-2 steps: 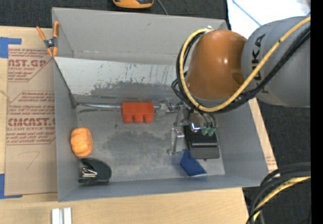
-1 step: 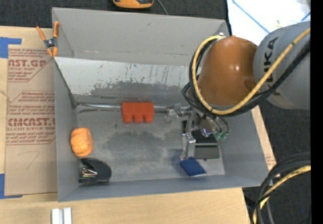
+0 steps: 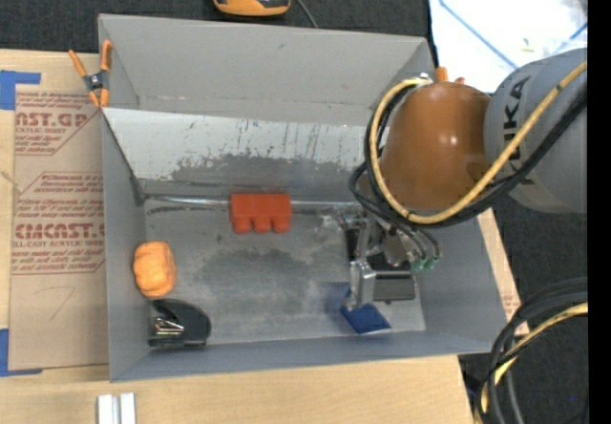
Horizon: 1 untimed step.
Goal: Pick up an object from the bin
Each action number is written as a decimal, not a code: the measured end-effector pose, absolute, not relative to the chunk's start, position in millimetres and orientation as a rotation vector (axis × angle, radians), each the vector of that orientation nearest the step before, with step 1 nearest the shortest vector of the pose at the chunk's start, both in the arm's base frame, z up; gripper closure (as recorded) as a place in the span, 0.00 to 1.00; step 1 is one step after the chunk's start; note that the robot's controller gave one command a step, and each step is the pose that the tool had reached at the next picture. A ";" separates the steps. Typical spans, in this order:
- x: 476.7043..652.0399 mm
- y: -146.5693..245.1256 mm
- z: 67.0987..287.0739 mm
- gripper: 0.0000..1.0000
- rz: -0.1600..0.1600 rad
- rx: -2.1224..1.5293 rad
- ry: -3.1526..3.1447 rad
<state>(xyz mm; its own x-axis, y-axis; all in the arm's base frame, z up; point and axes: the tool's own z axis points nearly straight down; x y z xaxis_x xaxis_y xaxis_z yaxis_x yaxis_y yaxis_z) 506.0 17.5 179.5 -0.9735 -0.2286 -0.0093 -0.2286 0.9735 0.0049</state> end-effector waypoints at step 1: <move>515.9 8.0 180.7 0.00 0.010 -0.388 3.114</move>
Offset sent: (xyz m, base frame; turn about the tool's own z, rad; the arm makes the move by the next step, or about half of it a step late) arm 0.0069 -0.0302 0.0235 -0.2194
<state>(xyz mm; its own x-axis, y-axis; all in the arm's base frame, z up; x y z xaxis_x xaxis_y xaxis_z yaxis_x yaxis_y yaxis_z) 515.9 8.0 180.7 -0.9694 -0.2453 -0.0048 -0.2453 0.9694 0.0061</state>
